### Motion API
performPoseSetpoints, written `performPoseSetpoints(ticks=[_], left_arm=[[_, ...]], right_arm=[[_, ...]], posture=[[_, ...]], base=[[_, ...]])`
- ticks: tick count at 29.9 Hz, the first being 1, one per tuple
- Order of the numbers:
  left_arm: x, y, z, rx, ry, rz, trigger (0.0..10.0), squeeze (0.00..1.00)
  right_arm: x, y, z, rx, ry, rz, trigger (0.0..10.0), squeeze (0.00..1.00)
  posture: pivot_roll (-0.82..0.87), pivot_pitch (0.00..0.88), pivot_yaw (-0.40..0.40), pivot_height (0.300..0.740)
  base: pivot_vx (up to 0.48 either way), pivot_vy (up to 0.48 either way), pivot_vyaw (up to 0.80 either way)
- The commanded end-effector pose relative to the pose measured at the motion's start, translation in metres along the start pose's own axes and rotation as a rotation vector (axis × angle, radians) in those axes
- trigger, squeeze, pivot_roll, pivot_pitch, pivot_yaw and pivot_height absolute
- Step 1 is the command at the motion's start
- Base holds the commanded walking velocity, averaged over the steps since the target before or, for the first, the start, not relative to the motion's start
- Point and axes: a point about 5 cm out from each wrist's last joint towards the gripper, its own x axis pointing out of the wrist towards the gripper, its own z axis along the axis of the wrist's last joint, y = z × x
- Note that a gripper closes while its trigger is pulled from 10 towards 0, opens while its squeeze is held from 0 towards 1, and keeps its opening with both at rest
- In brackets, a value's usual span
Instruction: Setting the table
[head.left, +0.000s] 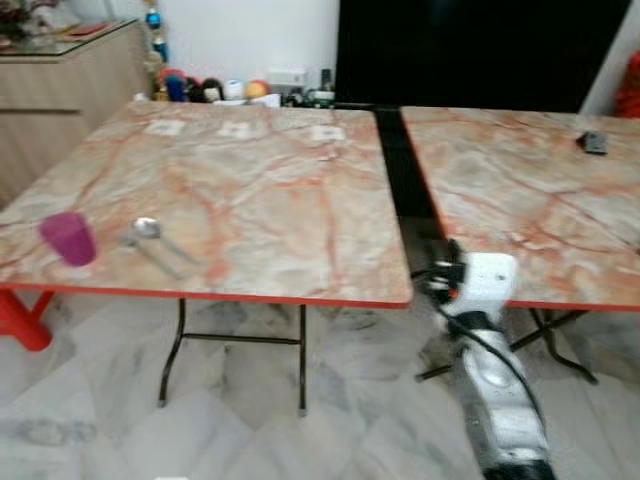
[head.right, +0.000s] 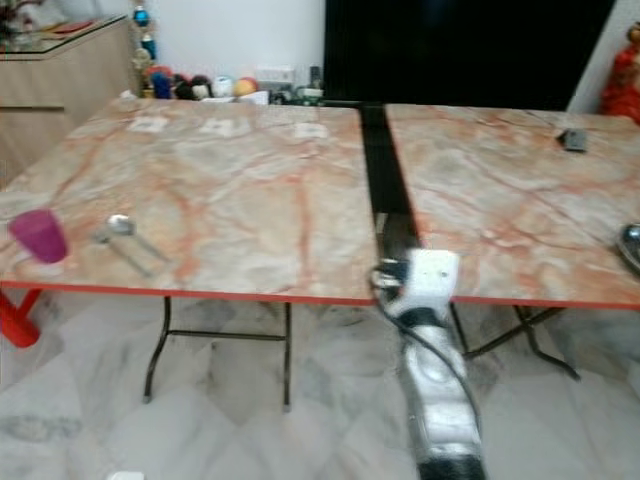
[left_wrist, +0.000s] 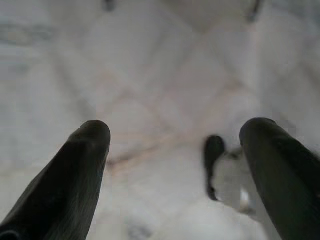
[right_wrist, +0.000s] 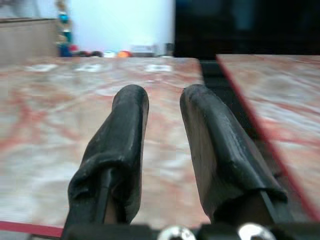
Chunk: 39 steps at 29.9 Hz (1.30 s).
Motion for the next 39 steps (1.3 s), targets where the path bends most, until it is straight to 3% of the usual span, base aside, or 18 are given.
performPoseSetpoints(ticks=[1,25,39], left_arm=[[-0.0020,-0.0049,-0.0082,-0.018,0.028,-0.008,10.0,0.00],[-0.0023,-0.0043,-0.0099,-0.026,0.040,-0.001,10.0,0.00],[-0.0038,-0.0041,-0.0145,-0.031,0.058,-0.013,10.0,0.00]], right_arm=[[-0.0011,-0.0102,0.0007,-0.017,-0.001,-0.031,10.0,0.00],[0.0011,-0.0076,0.0002,-0.008,-0.001,-0.029,10.0,0.00],[0.0023,-0.0047,-0.0013,-0.001,0.002,-0.023,10.0,0.00]], posture=[[0.01,0.055,0.002,0.740],[0.01,0.084,0.000,0.740],[0.02,0.089,0.001,0.740]], base=[[0.000,0.480,0.00],[0.000,0.462,0.00],[0.000,0.000,0.00]])
